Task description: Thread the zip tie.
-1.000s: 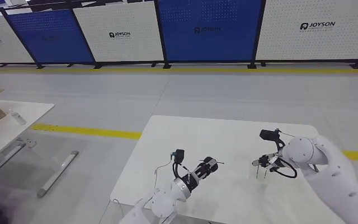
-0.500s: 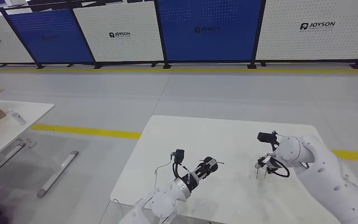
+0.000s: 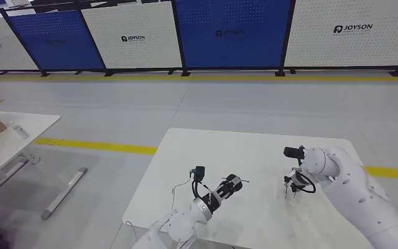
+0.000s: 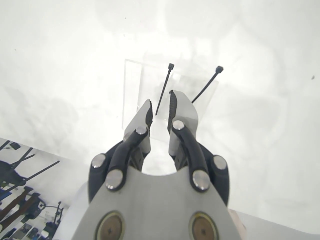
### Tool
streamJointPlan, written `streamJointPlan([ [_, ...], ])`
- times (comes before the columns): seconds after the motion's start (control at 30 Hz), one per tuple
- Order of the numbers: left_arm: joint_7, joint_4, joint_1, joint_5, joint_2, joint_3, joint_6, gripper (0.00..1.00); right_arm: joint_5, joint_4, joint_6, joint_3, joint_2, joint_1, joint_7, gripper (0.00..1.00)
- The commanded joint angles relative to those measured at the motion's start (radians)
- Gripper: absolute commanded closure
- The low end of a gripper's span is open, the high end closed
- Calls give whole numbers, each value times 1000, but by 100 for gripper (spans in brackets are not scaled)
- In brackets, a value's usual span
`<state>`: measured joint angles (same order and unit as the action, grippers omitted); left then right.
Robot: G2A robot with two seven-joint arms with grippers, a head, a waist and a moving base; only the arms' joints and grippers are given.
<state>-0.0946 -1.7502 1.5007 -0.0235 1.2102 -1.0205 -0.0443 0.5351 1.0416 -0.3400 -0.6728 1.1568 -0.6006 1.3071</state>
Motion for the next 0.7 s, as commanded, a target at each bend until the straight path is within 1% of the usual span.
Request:
streamJointPlan([
  [0.0, 0, 0, 0, 0, 0, 0, 0, 100, 4, -14, 0, 0, 9, 3, -1, 80],
  [0.2, 0, 0, 0, 0, 0, 0, 0, 100, 24, -64, 0, 4, 40, 15, 0, 83],
  [0.33, 0, 0, 0, 0, 0, 0, 0, 100, 37, -98, 0, 7, 61, 23, 1, 82],
  [0.53, 0, 0, 0, 0, 0, 0, 0, 100, 58, -141, 0, 11, 89, 34, 1, 77],
  [0.67, 0, 0, 0, 0, 0, 0, 0, 100, 71, -168, 0, 13, 104, 40, 1, 78],
])
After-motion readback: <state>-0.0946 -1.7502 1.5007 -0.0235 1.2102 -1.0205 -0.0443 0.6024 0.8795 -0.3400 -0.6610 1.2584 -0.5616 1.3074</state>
